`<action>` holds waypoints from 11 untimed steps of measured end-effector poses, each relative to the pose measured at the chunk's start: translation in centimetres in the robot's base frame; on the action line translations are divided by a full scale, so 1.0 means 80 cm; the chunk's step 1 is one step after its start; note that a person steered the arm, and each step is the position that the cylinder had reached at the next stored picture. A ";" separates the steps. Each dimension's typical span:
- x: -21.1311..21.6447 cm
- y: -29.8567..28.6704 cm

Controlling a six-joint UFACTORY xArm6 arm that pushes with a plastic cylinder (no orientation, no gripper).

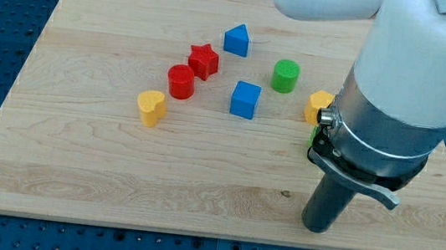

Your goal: Push the yellow hexagon slightly to the left

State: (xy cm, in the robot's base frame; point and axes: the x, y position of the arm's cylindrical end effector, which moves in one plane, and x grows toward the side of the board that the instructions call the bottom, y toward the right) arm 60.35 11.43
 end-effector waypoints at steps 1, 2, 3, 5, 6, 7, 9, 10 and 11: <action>0.004 0.078; -0.009 0.153; -0.078 0.163; -0.193 0.146; -0.193 0.132; -0.193 0.102; -0.193 0.060; -0.193 0.039; -0.193 0.024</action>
